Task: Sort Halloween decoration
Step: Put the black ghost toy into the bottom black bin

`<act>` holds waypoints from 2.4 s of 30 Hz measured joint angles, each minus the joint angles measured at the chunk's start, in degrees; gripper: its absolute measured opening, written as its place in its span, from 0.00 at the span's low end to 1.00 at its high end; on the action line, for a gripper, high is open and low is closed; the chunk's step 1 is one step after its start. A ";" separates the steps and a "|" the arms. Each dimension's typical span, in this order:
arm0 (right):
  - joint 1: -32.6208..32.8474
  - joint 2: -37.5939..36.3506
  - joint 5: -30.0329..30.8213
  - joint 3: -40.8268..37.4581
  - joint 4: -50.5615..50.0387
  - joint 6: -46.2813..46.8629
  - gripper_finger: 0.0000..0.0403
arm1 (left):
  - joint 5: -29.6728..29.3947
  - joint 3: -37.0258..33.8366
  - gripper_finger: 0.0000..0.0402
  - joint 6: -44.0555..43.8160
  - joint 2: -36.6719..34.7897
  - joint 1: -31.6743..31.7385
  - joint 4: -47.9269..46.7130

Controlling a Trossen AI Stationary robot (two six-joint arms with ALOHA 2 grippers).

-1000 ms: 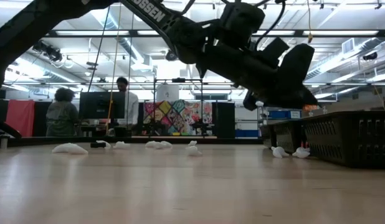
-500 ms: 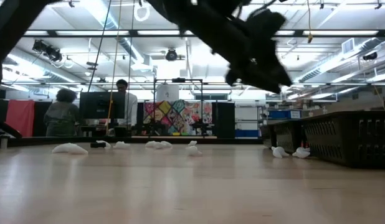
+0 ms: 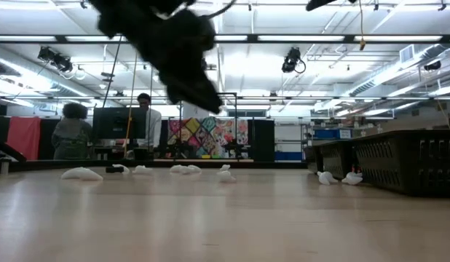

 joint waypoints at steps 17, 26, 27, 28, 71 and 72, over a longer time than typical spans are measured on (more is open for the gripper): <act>-6.77 19.71 -11.50 0.00 17.90 8.75 0.50 | 2.01 -12.49 0.31 -4.53 -20.52 12.63 -22.76; -9.30 28.15 -19.46 0.00 26.28 13.04 0.50 | 9.70 -12.57 0.38 5.26 -20.58 24.07 -25.64; -9.80 28.90 -20.25 0.00 26.55 12.19 0.50 | 9.83 -12.59 0.38 5.94 -20.58 25.27 -25.90; -10.36 29.65 -21.15 0.00 26.44 11.02 0.50 | 9.84 -12.59 0.38 6.65 -20.51 26.44 -25.74; -15.99 39.11 -27.52 0.01 34.86 -7.03 0.50 | 11.07 -28.61 0.03 22.11 -17.66 30.61 -13.82; -16.05 39.02 -28.03 0.01 34.60 -7.40 0.50 | 11.49 -28.12 0.03 21.15 -17.87 30.61 -14.06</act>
